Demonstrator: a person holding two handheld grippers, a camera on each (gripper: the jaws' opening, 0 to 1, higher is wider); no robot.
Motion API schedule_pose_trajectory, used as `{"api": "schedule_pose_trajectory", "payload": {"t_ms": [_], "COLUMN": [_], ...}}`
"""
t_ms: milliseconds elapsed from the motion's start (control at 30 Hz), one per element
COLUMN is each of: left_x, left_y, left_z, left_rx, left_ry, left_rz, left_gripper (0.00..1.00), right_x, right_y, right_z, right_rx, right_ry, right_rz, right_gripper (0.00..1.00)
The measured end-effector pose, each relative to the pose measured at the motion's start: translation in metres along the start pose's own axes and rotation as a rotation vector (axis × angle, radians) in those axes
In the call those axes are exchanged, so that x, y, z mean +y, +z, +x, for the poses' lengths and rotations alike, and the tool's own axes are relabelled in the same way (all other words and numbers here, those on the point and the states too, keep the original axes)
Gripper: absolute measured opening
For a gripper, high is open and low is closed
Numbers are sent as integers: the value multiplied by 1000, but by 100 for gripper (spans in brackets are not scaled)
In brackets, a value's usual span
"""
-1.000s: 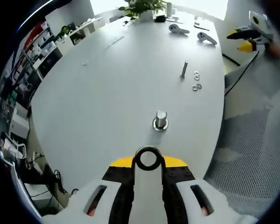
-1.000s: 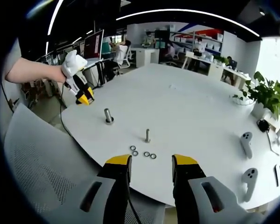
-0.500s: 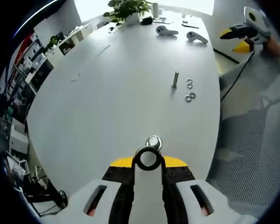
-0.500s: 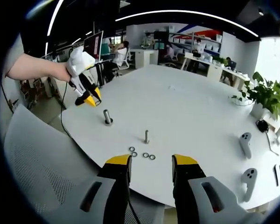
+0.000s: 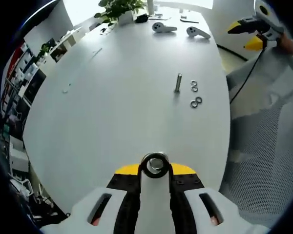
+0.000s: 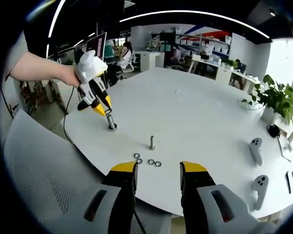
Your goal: Place the washer onto the threaded stud by aligning its center hole with the stud, sliding it down to the base, and recovering from edge contact or off-axis alignment until the washer reaches the visible bottom stop.
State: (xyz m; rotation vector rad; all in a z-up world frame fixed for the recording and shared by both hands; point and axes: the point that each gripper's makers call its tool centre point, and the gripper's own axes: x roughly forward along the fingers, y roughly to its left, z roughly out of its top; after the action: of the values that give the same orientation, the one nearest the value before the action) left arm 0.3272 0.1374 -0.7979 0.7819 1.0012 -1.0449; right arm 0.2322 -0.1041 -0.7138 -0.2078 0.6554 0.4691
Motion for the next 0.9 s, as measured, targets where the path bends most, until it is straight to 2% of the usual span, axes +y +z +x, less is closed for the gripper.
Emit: {"api": "schedule_pose_trajectory", "payload": {"t_ms": [400,900], "left_x": [3,0], "left_y": [-4,-15], "left_z": [10,37], "left_rx": [47,82], "left_ry": [-1,-21], "left_rz": [63,49], "left_gripper": [19,19], "right_x": [-1,-1], "right_y": [0,-1], "right_z": [-1,0], "right_rx": [-1,1], "right_ry": [-5,-4], "right_rz": [1,-1], "right_gripper": [37,36]}}
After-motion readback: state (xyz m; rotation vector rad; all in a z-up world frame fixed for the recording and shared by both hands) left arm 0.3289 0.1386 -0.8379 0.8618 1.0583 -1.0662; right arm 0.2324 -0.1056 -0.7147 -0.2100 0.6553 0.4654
